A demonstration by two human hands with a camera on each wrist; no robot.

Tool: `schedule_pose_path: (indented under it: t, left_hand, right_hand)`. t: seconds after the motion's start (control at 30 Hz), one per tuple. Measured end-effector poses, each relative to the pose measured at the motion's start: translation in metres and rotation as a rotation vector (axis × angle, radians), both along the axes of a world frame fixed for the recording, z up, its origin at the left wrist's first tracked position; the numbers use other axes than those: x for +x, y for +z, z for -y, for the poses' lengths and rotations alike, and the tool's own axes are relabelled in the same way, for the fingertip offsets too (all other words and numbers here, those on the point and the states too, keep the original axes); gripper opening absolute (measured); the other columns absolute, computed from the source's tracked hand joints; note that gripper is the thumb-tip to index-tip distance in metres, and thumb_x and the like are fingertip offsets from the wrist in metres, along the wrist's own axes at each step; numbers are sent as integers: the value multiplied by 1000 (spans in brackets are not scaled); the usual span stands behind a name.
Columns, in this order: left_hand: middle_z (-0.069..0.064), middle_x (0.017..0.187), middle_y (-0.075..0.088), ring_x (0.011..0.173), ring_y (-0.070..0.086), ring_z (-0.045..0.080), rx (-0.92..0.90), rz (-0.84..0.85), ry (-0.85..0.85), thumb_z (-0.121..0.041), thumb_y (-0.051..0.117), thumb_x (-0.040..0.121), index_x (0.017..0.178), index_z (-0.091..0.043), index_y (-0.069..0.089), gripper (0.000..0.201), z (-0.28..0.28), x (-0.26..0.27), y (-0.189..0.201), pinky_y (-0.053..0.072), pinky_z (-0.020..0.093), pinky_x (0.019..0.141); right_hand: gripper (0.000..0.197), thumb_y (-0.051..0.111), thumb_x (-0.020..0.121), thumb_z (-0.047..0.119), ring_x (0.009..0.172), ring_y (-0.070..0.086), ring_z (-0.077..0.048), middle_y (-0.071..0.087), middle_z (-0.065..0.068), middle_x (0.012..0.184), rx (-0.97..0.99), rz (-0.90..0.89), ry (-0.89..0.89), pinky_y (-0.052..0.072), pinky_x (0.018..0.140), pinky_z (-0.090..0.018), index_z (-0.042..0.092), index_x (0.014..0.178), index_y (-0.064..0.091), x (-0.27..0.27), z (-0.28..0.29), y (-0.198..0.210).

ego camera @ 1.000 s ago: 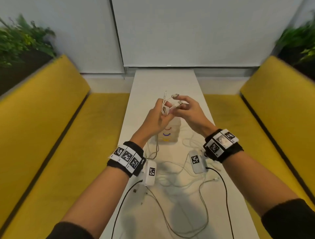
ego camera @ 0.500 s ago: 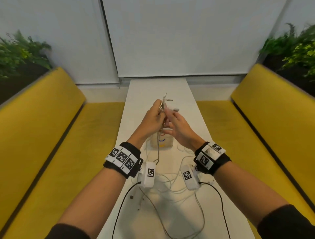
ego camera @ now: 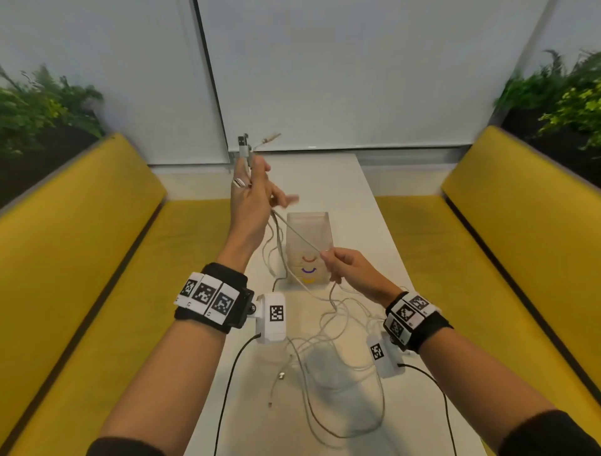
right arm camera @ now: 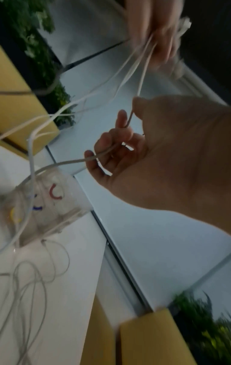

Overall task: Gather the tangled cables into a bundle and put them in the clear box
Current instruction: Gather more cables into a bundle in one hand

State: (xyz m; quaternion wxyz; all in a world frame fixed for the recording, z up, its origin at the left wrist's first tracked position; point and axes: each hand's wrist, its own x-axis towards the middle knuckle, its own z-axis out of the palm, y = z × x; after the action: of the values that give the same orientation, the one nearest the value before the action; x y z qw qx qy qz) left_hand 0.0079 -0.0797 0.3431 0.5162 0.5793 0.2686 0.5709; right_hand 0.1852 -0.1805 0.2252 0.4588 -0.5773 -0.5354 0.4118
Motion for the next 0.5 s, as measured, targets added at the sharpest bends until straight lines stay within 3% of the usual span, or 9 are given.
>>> schedule_pose_path:
  t: [0.03,0.1,0.17,0.23,0.3,0.37,0.43,0.5]
  left_hand:
    - [-7,50,36,42,36,14,4,-12,-43,-32,42,107,99,-14,47,21,3,1,3,47,31,46]
    - [0,57,33,46,26,13,121,-224,-80,-35,50,104,95,-22,53,16,6,2,2,25,28,43]
    - [3,65,45,51,33,12,306,-599,-141,-40,62,97,92,-31,57,12,8,5,-7,29,27,47]
    - [-2,71,58,57,43,10,343,-845,-232,-46,69,90,89,-31,60,18,14,10,-21,35,23,52]
    - [-6,69,60,58,47,6,280,-883,-205,-48,72,86,82,-21,64,29,15,15,-33,35,22,53]
    - [-8,60,58,53,44,3,234,-816,-146,-40,73,88,72,-18,68,28,11,16,-36,33,24,53]
    - [-4,60,63,55,48,2,235,-756,-133,-26,72,89,69,-22,72,21,5,14,-33,36,27,58]
    - [-2,65,67,56,51,4,205,-624,-102,-13,64,92,76,-18,72,19,3,11,-22,39,25,57]
  right_hand:
    - [46,49,100,42,63,45,-14,56,-3,77,-13,30,4,41,60,-24,-1,88,58,2,0,-2]
    - [39,45,101,44,62,39,-13,46,1,72,-43,15,-7,37,56,-25,9,85,52,2,0,1]
    - [31,39,104,38,60,32,-11,37,6,70,-39,-44,-31,31,52,-22,15,87,52,-3,-2,16]
    - [23,34,105,28,60,34,-8,39,7,71,13,-4,-22,30,52,-19,19,100,54,-7,-7,36]
    - [18,33,104,19,67,45,-9,51,6,78,40,225,12,36,57,-19,17,116,47,-4,-9,54]
    - [25,34,101,10,76,55,-7,63,4,86,10,410,26,39,63,-19,9,127,37,0,-7,63]
    - [29,36,102,10,74,56,-1,68,5,84,24,409,45,42,65,-18,10,131,36,2,-4,64]
    - [19,44,103,18,62,53,-3,67,9,73,47,315,39,43,61,-18,11,120,48,4,-1,60]
